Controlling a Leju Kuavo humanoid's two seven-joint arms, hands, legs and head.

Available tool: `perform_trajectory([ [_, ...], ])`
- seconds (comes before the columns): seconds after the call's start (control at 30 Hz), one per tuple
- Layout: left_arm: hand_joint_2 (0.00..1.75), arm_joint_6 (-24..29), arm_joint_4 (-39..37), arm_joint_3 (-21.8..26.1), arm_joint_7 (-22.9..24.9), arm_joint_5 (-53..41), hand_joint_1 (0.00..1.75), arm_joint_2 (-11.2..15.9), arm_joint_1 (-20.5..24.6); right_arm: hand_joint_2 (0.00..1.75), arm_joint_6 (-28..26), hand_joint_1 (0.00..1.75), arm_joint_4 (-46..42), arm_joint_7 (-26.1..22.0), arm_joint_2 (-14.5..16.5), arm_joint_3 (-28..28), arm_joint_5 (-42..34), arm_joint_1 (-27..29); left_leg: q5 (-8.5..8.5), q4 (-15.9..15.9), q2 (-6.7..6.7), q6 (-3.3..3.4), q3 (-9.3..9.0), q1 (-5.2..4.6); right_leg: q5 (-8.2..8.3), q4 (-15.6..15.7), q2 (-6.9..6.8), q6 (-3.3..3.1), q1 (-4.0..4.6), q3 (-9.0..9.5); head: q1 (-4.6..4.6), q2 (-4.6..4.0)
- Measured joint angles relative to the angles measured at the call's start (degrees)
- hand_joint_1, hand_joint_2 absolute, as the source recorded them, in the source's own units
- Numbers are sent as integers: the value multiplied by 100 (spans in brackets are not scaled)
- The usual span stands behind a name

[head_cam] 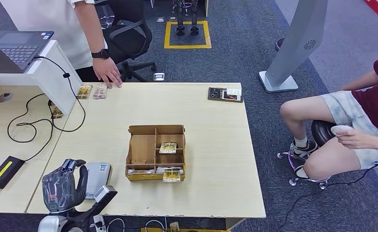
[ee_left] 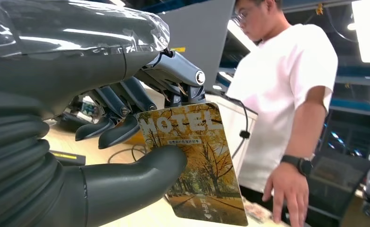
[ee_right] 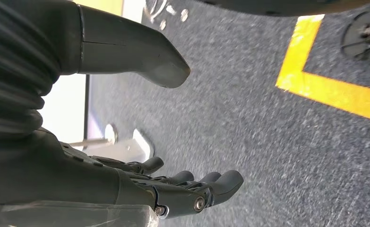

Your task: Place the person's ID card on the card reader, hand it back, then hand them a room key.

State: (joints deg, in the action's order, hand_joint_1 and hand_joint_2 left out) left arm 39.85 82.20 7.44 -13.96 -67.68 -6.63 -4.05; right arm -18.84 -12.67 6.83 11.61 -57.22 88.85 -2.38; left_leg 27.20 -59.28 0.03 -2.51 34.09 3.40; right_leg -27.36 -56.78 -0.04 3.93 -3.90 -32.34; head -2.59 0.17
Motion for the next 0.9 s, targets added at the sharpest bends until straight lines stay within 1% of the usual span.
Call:
perform_trajectory([
  [0.13,175,1,-91,-267,133,-209,175,92,-4,175,91,0,27,295,-34,387,123,9,0,0,0,0,0,0,0,0,0,0,0,0,0,0],
  [0.3,175,2,-109,-440,284,-545,175,90,3,175,197,0,77,554,-62,1008,127,3,0,0,0,0,-1,0,0,0,1,0,0,1,-1,0],
  [0.33,175,2,-117,-473,303,-561,175,90,8,175,255,0,85,595,-63,1125,127,-11,-1,0,0,0,0,0,1,0,1,0,0,1,-1,0],
  [0.37,175,2,-143,-523,338,-580,175,90,31,175,424,0,86,661,-60,1286,126,-51,-1,0,0,-1,1,0,1,-1,1,0,0,1,0,0],
  [0.43,175,2,-263,-710,481,-643,175,87,150,175,1051,0,62,850,-17,1830,125,-224,-3,0,0,-2,3,0,5,-2,2,1,1,-1,2,0],
  [0.5,175,2,-430,-994,686,-724,175,82,331,175,1668,0,1,1070,59,2772,119,-465,-5,0,1,-3,0,1,10,-2,7,3,1,-1,-2,0],
  [0.57,175,2,-543,-1241,815,-756,175,82,455,175,1922,0,-56,1174,103,3731,94,-669,-6,0,4,-4,-7,1,14,-2,13,5,1,2,-3,0],
  [0.63,175,2,-607,-1394,854,-750,175,84,507,175,1992,0,-92,1186,131,4338,51,-783,-7,-1,4,-3,-11,1,14,-2,11,6,1,4,3,0],
  [0.7,175,3,-649,-1488,854,-728,175,95,533,175,2016,0,-116,1180,160,4740,23,-816,-7,-2,1,-3,-10,1,14,-2,9,6,0,4,2,0],
  [0.8,175,4,-687,-1573,838,-648,175,117,550,175,1970,0,-143,1174,162,5152,6,-791,-4,-2,2,-2,-7,1,9,-2,9,6,0,3,2,0],
  [0.9,175,5,-686,-1593,757,-551,175,156,514,175,1636,0,-154,1135,75,5404,5,-629,2,-2,2,0,-4,0,3,3,7,4,0,3,2,0],
])
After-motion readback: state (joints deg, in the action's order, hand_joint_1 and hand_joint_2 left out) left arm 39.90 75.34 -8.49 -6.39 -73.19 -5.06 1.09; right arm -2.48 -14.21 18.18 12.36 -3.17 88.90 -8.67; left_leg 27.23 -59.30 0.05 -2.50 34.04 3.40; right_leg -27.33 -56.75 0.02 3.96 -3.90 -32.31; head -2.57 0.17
